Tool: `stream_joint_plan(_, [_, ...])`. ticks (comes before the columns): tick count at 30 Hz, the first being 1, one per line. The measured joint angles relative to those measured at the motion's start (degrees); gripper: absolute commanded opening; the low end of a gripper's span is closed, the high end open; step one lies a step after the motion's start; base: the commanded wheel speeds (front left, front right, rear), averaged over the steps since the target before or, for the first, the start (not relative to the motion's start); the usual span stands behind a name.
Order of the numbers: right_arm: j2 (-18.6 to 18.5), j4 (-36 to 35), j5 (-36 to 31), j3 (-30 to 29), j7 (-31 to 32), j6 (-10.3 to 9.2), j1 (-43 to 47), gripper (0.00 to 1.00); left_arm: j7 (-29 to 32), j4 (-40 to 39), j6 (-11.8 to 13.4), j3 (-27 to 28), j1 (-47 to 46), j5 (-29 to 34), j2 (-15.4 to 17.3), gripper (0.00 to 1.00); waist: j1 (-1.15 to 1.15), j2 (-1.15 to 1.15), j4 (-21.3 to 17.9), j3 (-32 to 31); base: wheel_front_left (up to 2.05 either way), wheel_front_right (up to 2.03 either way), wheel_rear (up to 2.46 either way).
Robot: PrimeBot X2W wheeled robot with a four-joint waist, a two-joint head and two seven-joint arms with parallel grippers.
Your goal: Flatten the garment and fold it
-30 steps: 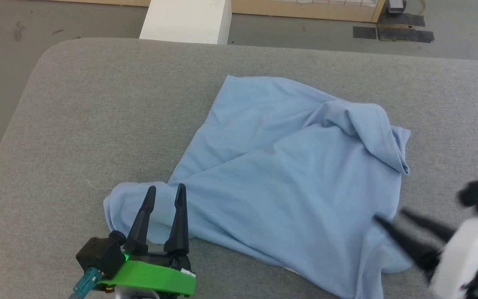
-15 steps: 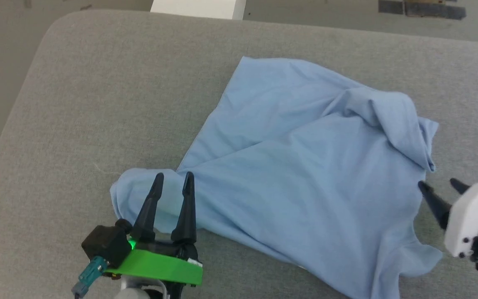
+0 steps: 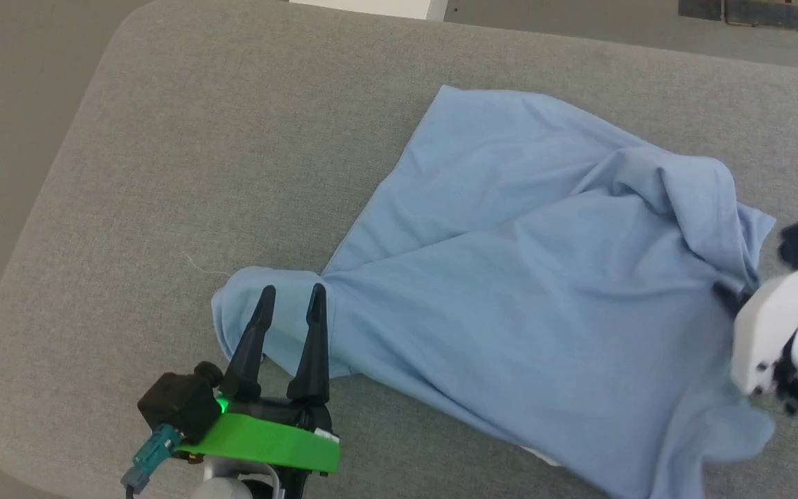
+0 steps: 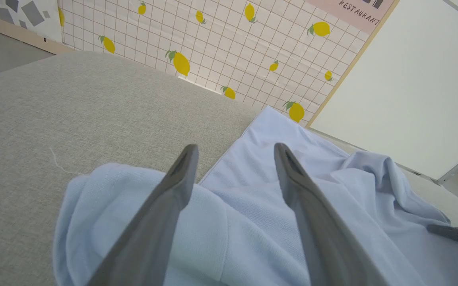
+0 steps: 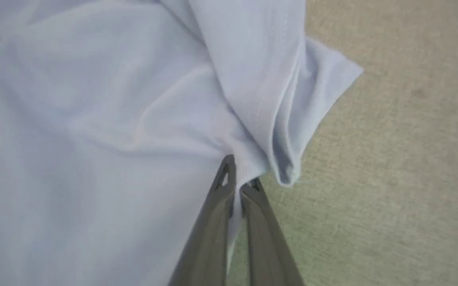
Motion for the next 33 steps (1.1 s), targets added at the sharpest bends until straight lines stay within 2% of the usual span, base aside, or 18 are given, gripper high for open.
stream_joint_plan(2, [-1.01, -1.93, 0.58, -1.01, 0.51, 0.00, -1.99, 0.00, 0.00, -0.13, 0.00, -0.08, 0.03, -0.05, 0.00, 1.00, 0.00, 0.00, 0.11, 0.13, 0.00, 0.00, 0.00])
stream_joint_plan(8, [-8.65, -4.87, -0.51, -0.97, 3.50, 0.00, -12.28, 0.00, 0.00, -0.47, 0.01, -1.79, -0.41, -0.81, 0.00, 1.00, 0.00, 0.00, 0.89, 2.04, 0.00, 0.00, 0.00])
stream_joint_plan(12, [-11.65, -1.78, -3.07, 0.81, 2.89, 0.01, -19.91, 0.00, 0.00, -0.38, 0.03, -2.76, -1.89, -1.21, 0.00, 1.00, -0.01, 0.00, 1.95, 3.72, 0.00, 0.00, 0.00])
stream_joint_plan(15, [-14.01, 3.99, -5.88, 2.82, -0.10, 0.01, -25.09, 0.00, 0.00, -0.30, 0.05, -3.69, -2.97, -1.62, -0.01, 1.00, -0.01, 0.00, 3.29, 5.07, 0.00, 0.00, 0.00])
stream_joint_plan(19, [-14.50, 12.36, -9.28, 4.56, -4.42, 0.01, -29.34, 0.00, 0.00, -0.22, 0.09, -4.59, -3.93, -1.79, -0.01, 1.00, -0.01, 0.00, 5.17, 6.95, 0.00, 0.00, 0.00])
stream_joint_plan(25, [-11.37, 23.48, -12.07, 5.54, -10.29, 0.01, -30.62, 0.00, 0.00, -0.09, 0.30, -5.57, -5.15, -2.29, -0.01, 1.00, 0.00, 0.00, 7.47, 9.83, 0.00, 0.00, 0.00])
stream_joint_plan(27, [-10.09, 26.20, -12.23, 5.79, -12.00, 0.00, -30.89, 0.27, 0.00, 0.14, 0.31, -5.76, -5.56, -2.65, -0.01, 1.00, 0.00, 0.00, 7.91, 10.63, 0.00, 0.00, 0.00])
stream_joint_plan(28, [-9.59, 26.98, -12.23, 5.78, -12.89, -0.01, -31.39, 0.36, 0.00, 0.23, 0.32, -5.76, -5.80, -2.88, -0.01, 1.00, 0.00, 0.00, 7.99, 10.90, 0.00, 0.00, 0.00])
stream_joint_plan(29, [-9.32, 27.49, -12.23, 5.90, -13.37, -0.02, -31.98, 0.75, 0.00, 0.30, 0.38, -5.72, -5.93, -2.99, -0.01, 1.00, -0.01, 0.00, 7.94, 10.98, 0.00, 0.00, 0.00])
stream_joint_plan(30, [-9.07, 27.96, -12.20, 6.37, -13.69, -0.01, -32.66, 1.00, 0.00, 0.40, 0.48, -5.65, -6.04, -3.03, -0.01, 1.00, 0.00, 0.00, 7.82, 10.99, 0.00, 0.00, 0.00])
stream_joint_plan(33, [-8.27, 28.72, -10.01, 7.62, -13.69, -0.01, -33.70, 1.00, 0.00, 0.93, 0.49, -5.27, -6.07, -3.03, -0.01, 1.00, 0.00, 0.00, 7.29, 10.55, 0.00, 0.00, 0.00])
